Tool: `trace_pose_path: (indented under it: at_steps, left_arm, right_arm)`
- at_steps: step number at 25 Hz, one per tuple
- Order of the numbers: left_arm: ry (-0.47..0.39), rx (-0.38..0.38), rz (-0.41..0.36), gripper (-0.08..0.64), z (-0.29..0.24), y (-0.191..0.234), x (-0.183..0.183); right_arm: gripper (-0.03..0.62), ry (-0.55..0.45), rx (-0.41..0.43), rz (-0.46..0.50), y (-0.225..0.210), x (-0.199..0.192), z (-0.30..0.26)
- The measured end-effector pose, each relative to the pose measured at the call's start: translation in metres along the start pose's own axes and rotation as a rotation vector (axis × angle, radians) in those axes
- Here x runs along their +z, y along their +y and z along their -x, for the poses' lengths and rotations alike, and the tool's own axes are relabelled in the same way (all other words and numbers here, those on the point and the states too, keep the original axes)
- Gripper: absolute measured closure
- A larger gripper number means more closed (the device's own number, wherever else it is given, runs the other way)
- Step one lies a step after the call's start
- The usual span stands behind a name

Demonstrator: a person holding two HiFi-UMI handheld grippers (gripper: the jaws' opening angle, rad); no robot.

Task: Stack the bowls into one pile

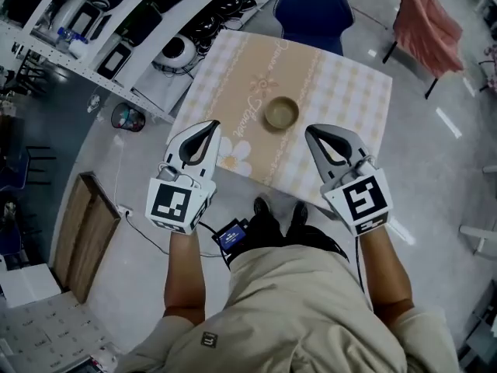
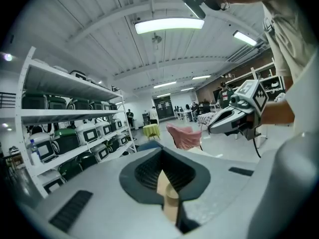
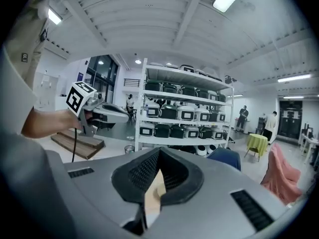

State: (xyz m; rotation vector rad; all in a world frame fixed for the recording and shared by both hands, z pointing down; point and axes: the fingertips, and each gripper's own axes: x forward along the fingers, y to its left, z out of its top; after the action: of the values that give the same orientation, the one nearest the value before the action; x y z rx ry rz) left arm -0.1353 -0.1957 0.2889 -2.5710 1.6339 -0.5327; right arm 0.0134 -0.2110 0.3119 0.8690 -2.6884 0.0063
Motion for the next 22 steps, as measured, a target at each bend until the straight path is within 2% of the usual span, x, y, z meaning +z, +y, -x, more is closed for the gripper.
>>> trace_pose_path:
  at_steps: [6,10,16,22]
  left_arm:
    - [-0.096,0.015,-0.001,0.554,0.041,0.014,0.077]
    - [-0.164,0.003,-0.009,0.554,0.078,0.014,0.103]
    - [-0.223,-0.08,0.003,0.554,0.154,-0.008,0.109]
    - [-0.253,-0.176,0.062,0.554,0.231,-0.03,0.089]
  right_arm:
    - [0.588,-0.04,0.082,0.013,0.011,0.057,0.006]
    - [0.588,-0.075,0.08,0.033,0.033,0.091,0.022]
    - [0.588,-0.127,0.019,0.04,0.1,0.128,0.068]
    - [0.588,-0.119,0.003,0.041,0.187,0.132,0.105]
